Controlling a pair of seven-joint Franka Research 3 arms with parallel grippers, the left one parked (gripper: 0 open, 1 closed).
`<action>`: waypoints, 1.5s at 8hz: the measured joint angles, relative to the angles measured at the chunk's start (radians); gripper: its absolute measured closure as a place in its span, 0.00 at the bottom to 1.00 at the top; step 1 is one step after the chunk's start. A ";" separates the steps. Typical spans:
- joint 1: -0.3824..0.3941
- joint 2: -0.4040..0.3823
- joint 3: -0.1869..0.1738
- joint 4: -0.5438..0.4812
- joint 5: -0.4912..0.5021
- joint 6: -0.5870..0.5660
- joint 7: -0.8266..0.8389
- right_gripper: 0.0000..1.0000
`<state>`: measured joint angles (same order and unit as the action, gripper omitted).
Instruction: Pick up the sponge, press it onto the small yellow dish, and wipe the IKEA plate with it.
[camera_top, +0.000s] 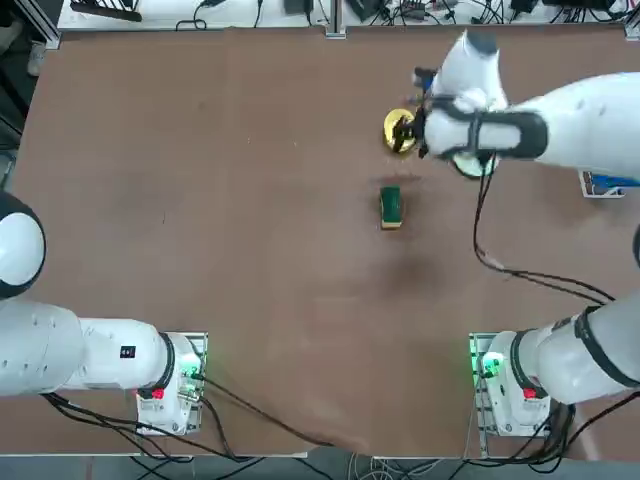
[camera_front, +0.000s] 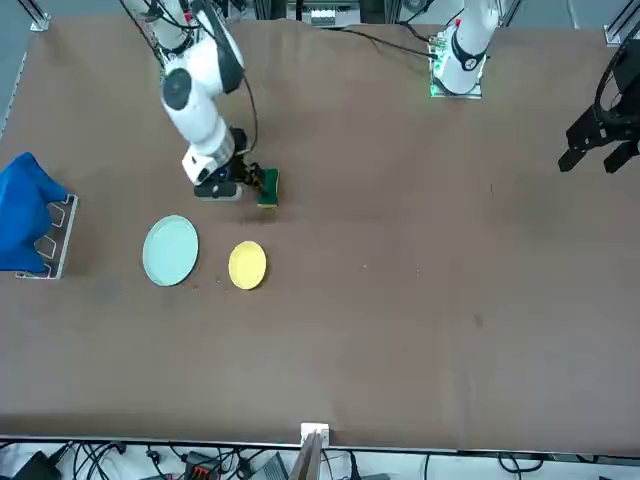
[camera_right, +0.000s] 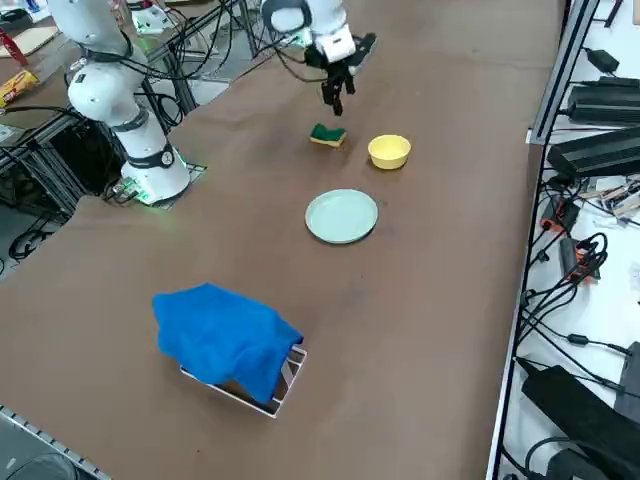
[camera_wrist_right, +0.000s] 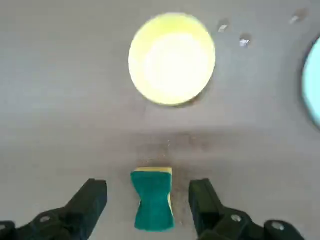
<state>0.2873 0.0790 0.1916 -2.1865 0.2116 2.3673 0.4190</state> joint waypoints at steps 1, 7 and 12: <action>-0.052 0.001 -0.001 0.110 -0.017 -0.124 -0.018 0.00; -0.300 0.046 -0.008 0.549 -0.197 -0.627 -0.167 0.00; -0.367 0.077 -0.069 0.769 -0.266 -0.858 -0.297 0.00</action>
<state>-0.0794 0.1558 0.1221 -1.4177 -0.0540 1.5090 0.1220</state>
